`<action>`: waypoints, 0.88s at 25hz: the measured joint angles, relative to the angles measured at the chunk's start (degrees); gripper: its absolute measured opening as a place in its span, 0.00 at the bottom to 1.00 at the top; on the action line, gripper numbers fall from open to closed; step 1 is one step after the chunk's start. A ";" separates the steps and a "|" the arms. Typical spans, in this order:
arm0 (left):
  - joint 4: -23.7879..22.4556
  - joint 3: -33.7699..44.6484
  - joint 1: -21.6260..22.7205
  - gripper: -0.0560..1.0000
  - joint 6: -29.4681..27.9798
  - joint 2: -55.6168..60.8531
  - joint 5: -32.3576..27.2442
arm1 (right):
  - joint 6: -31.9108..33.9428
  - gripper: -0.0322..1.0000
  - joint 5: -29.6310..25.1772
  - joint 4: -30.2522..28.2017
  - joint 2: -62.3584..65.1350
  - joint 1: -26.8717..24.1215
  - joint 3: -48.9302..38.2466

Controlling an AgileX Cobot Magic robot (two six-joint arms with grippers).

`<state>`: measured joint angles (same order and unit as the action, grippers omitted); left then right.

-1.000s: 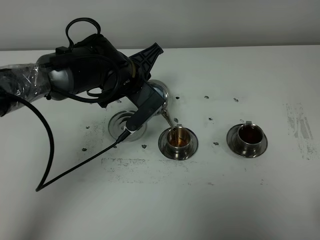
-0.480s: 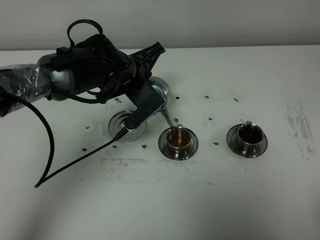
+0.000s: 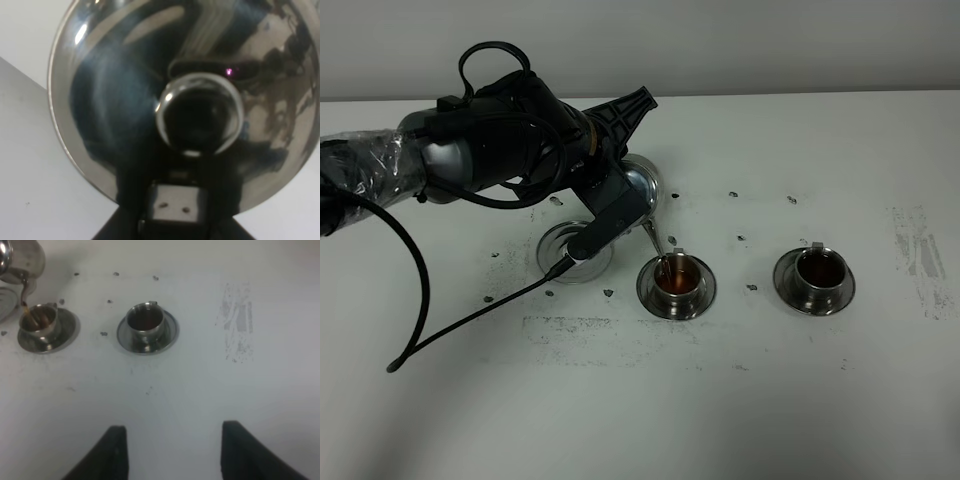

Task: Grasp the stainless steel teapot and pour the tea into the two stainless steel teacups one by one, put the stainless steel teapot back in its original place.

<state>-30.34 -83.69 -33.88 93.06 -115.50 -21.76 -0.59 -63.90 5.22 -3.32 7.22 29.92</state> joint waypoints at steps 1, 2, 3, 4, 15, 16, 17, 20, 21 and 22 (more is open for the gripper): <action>0.00 0.00 0.00 0.23 0.05 0.00 0.06 | 0.00 0.43 0.00 0.00 0.00 0.00 0.00; 0.00 0.00 0.00 0.23 0.06 0.00 0.11 | 0.00 0.43 0.00 0.00 0.00 0.00 0.00; 0.00 0.00 0.00 0.23 0.12 0.00 0.17 | 0.00 0.43 0.00 0.00 0.00 0.00 0.00; 0.00 0.00 0.00 0.23 0.12 0.00 0.22 | 0.00 0.43 0.00 0.00 0.00 0.00 0.00; -1.67 0.00 0.00 0.23 0.29 -0.10 1.42 | 0.00 0.43 0.00 0.00 0.00 0.00 0.00; -1.67 0.00 0.00 0.23 0.29 -0.10 1.42 | 0.00 0.43 0.00 0.00 0.00 0.00 0.00; -1.67 0.00 0.00 0.23 0.29 -0.10 1.42 | 0.00 0.43 0.00 0.00 0.00 0.00 0.00; -1.67 0.00 0.00 0.23 0.29 -0.10 1.53 | 0.00 0.43 0.00 0.00 0.00 0.00 0.00; -1.67 0.00 0.00 0.23 0.29 -0.10 1.56 | 0.00 0.43 0.00 0.00 0.00 0.00 0.00; -1.67 0.00 0.00 0.23 0.29 -0.10 1.60 | 0.00 0.43 0.00 0.00 0.00 0.00 0.00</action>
<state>-32.01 -83.69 -33.88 93.35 -115.60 -20.15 -0.59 -63.90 5.22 -3.32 7.22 29.92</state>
